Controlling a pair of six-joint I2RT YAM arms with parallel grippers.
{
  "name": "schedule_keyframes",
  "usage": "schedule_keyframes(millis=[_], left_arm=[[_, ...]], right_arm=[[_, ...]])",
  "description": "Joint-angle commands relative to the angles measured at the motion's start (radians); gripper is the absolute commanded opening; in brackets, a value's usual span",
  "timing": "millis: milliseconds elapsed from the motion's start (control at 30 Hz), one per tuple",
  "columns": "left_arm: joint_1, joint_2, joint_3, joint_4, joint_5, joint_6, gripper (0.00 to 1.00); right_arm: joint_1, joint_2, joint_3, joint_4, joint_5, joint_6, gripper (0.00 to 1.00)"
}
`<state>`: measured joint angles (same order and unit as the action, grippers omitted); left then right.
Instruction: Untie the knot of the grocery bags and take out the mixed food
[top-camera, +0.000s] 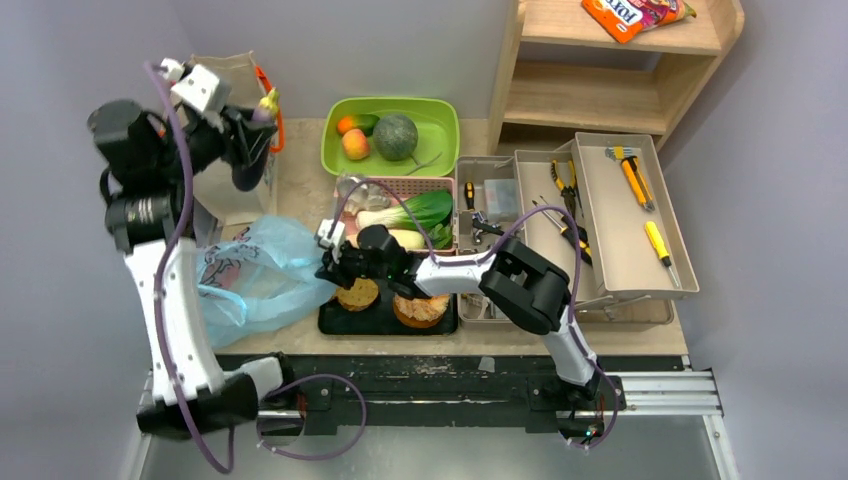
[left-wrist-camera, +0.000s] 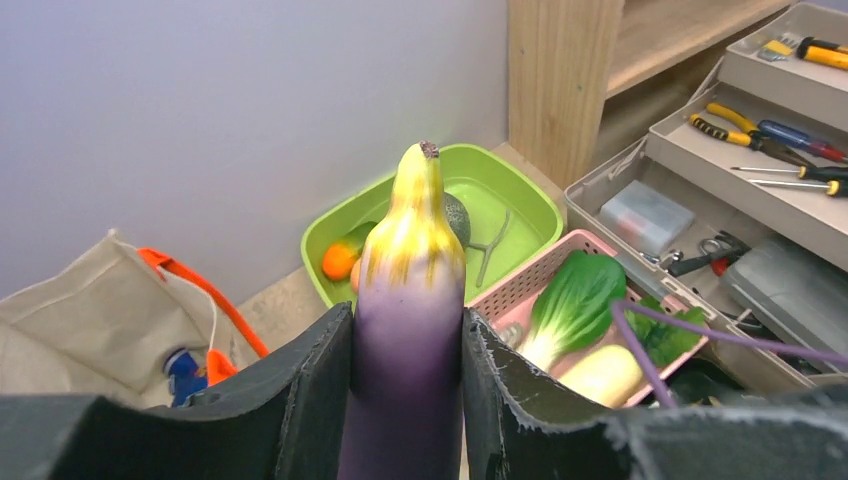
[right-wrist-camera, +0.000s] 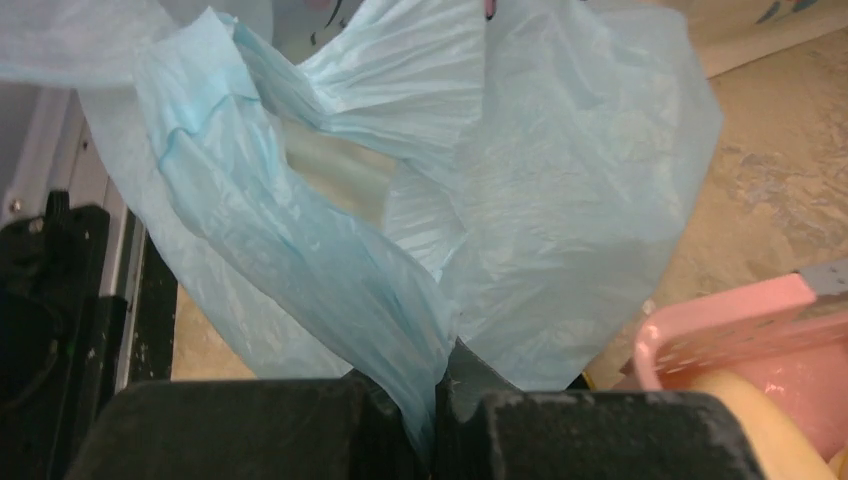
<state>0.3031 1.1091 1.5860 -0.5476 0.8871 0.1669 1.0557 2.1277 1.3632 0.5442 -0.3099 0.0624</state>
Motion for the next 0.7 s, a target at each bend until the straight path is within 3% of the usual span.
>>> schedule_keyframes(millis=[0,233,400,500,600,667], left_arm=[[-0.112,0.198,0.1,0.06,-0.1,0.017,0.0],[-0.324,0.43,0.161,-0.071,-0.085,0.167,0.0],[-0.411,0.545,0.146,-0.109,-0.111,0.24,0.0],[-0.456,0.604,0.157,-0.145,-0.142,0.276,0.17],[-0.47,0.662,0.225,-0.206,-0.181,0.255,0.6],[-0.468,0.677,0.284,-0.248,-0.21,0.239,0.69]], right_arm=[[0.028,-0.084,-0.039,0.138,0.094,-0.231,0.0],[0.053,-0.096,-0.08,0.188,0.083,-0.398,0.0],[0.056,-0.105,-0.107,0.195,0.093,-0.429,0.0],[0.056,-0.109,-0.115,0.186,0.09,-0.425,0.0],[0.055,-0.113,-0.117,0.177,0.081,-0.405,0.0],[0.054,-0.114,-0.116,0.177,0.082,-0.393,0.0]])
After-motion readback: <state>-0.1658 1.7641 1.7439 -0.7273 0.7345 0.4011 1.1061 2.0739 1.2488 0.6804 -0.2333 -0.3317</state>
